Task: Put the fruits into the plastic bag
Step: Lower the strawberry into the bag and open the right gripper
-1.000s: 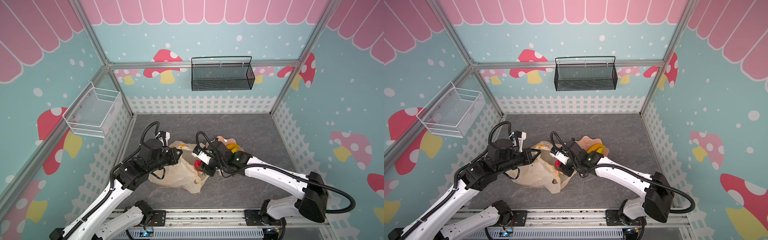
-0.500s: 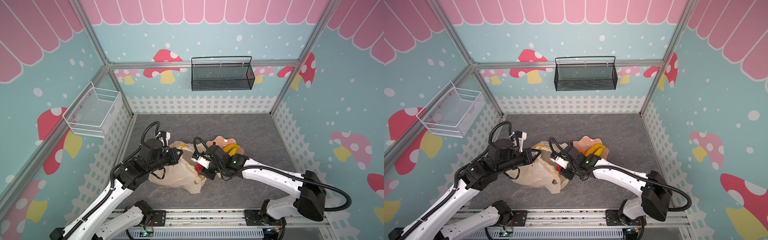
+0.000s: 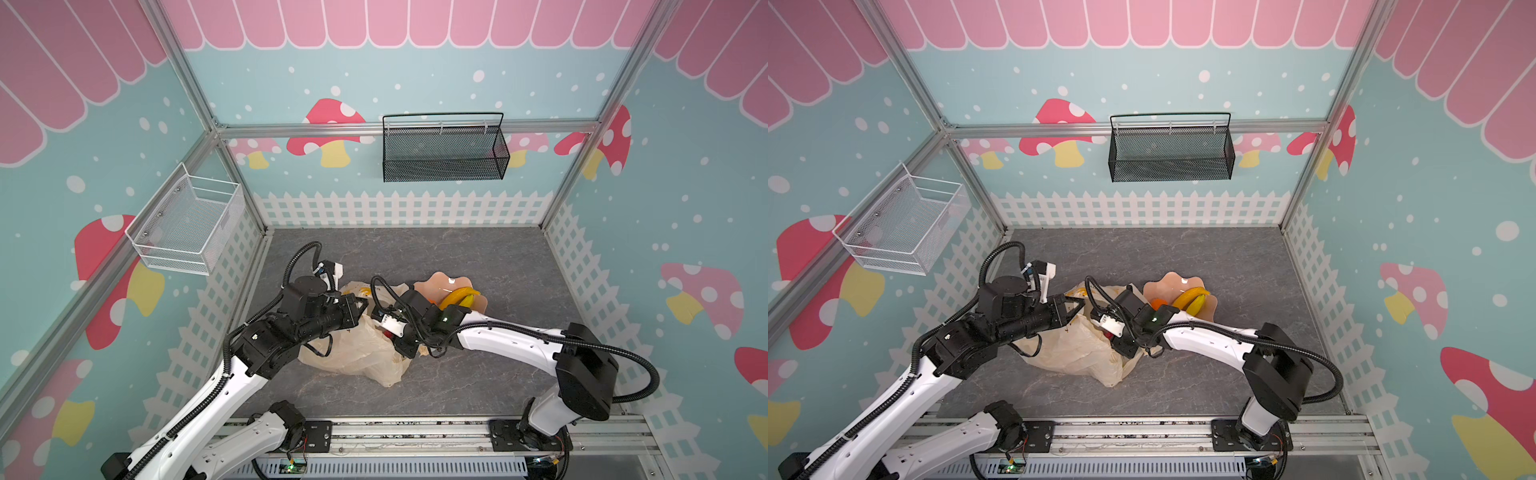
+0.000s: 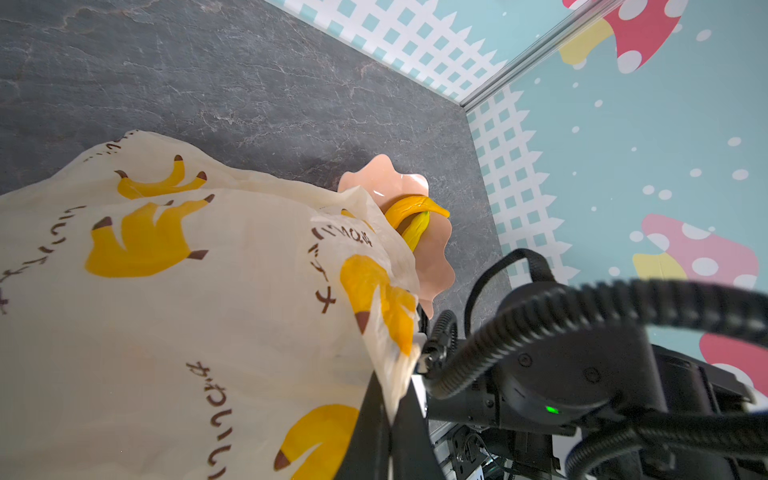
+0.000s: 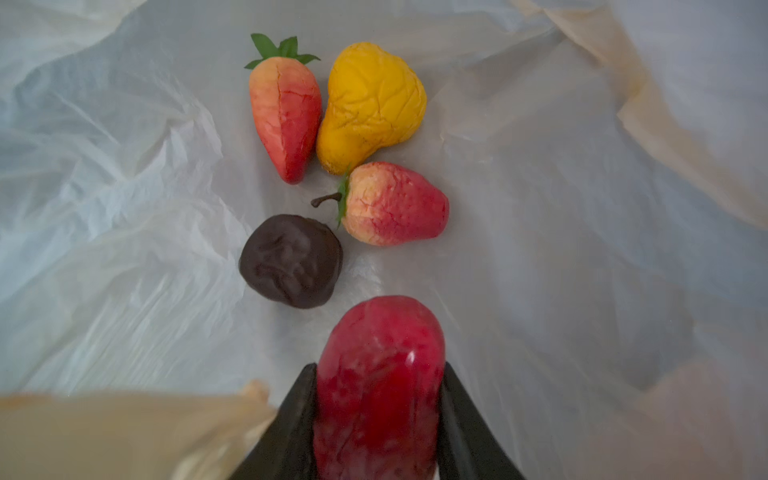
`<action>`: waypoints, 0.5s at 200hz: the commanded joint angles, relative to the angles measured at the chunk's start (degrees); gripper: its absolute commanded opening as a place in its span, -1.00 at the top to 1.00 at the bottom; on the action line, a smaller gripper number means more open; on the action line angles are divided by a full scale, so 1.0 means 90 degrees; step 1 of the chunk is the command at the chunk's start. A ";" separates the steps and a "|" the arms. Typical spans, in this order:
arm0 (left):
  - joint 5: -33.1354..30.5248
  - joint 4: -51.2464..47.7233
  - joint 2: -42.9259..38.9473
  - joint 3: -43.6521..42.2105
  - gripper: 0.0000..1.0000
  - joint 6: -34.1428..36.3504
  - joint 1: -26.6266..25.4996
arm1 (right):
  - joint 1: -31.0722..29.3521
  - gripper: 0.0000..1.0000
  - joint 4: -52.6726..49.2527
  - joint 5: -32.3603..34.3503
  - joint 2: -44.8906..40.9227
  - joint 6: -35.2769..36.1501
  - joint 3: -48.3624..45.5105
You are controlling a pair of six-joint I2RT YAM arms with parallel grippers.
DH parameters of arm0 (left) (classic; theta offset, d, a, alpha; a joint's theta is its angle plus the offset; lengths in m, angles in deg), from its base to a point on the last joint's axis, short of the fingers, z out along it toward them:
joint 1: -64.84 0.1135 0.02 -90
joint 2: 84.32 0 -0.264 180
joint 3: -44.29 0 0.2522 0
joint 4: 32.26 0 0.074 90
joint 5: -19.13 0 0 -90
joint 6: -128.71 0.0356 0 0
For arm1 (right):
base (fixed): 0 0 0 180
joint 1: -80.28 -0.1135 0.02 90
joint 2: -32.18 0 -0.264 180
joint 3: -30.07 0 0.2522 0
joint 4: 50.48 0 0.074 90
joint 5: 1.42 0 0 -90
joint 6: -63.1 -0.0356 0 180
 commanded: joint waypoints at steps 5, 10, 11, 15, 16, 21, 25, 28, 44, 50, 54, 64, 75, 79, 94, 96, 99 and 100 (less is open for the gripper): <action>0.0061 0.0125 0.0002 0.0223 1.00 -0.0027 0.0031 | -0.0056 0.34 0.0349 -0.0439 0.0434 0.0004 0.0303; 0.0057 0.0126 0.0002 0.0225 1.00 -0.0017 0.0032 | -0.0055 0.34 0.0415 -0.0495 0.0486 -0.0015 0.0310; 0.0060 0.0130 0.0002 0.0227 1.00 -0.0014 0.0035 | -0.0058 0.33 0.0426 -0.0506 0.0490 -0.0022 0.0308; 0.0073 0.0119 0.0002 0.0223 1.00 -0.0013 0.0031 | -0.0056 0.33 0.0458 -0.0554 0.0534 -0.0031 0.0315; 0.0073 0.0122 0.0002 0.0226 1.00 -0.0012 0.0035 | -0.0058 0.33 0.0467 -0.0565 0.0543 -0.0039 0.0315; 0.0074 0.0126 -0.0008 0.0228 1.00 -0.0019 0.0035 | -0.0061 0.32 0.0497 -0.0605 0.0582 -0.0060 0.0333; 0.0074 0.0125 -0.0013 0.0213 1.00 -0.0020 0.0030 | -0.0056 0.31 0.0505 -0.0634 0.0610 -0.0065 0.0351; 0.0074 0.0124 -0.0023 0.0203 1.00 -0.0028 0.0029 | -0.0060 0.31 0.0504 -0.0642 0.0632 -0.0070 0.0361; 0.0055 0.0120 -0.0037 0.0168 1.00 -0.0031 0.0029 | -0.0061 0.27 0.0513 -0.0693 0.0706 -0.0094 0.0374; 0.0045 0.0130 -0.0047 0.0161 1.00 -0.0037 0.0029 | -0.0059 0.25 0.0511 -0.0687 0.0716 -0.0090 0.0364; 0.0038 0.0121 -0.0056 0.0153 1.00 -0.0036 0.0029 | -0.0059 0.23 0.0510 -0.0686 0.0718 -0.0105 0.0359; 0.0035 0.0125 -0.0066 0.0150 1.00 -0.0033 0.0029 | -0.0052 0.13 0.0507 -0.0710 0.0718 -0.0114 0.0354; 0.0024 0.0125 -0.0071 0.0136 1.00 -0.0030 0.0029 | -0.0060 0.01 0.0507 -0.0722 0.0694 -0.0141 0.0335; 0.0030 0.0125 -0.0075 0.0140 1.00 -0.0022 0.0037 | -0.0049 -0.04 0.0515 -0.0722 0.0675 -0.0149 0.0326; 0.0030 0.0125 -0.0087 0.0113 1.00 -0.0014 0.0037 | -0.0051 -0.20 0.0512 -0.0730 0.0582 -0.0190 0.0310; 0.0026 0.0135 -0.0086 0.0110 1.00 -0.0014 0.0031 | -0.0046 -0.22 0.0510 -0.0731 0.0562 -0.0198 0.0307; 0.0025 0.0126 -0.0087 0.0104 1.00 -0.0027 0.0029 | -0.0049 -0.26 0.0519 -0.0739 0.0533 -0.0202 0.0301; 0.0025 0.0126 -0.0091 0.0103 1.00 -0.0029 0.0029 | -0.0050 -0.27 0.0522 -0.0741 0.0523 -0.0203 0.0298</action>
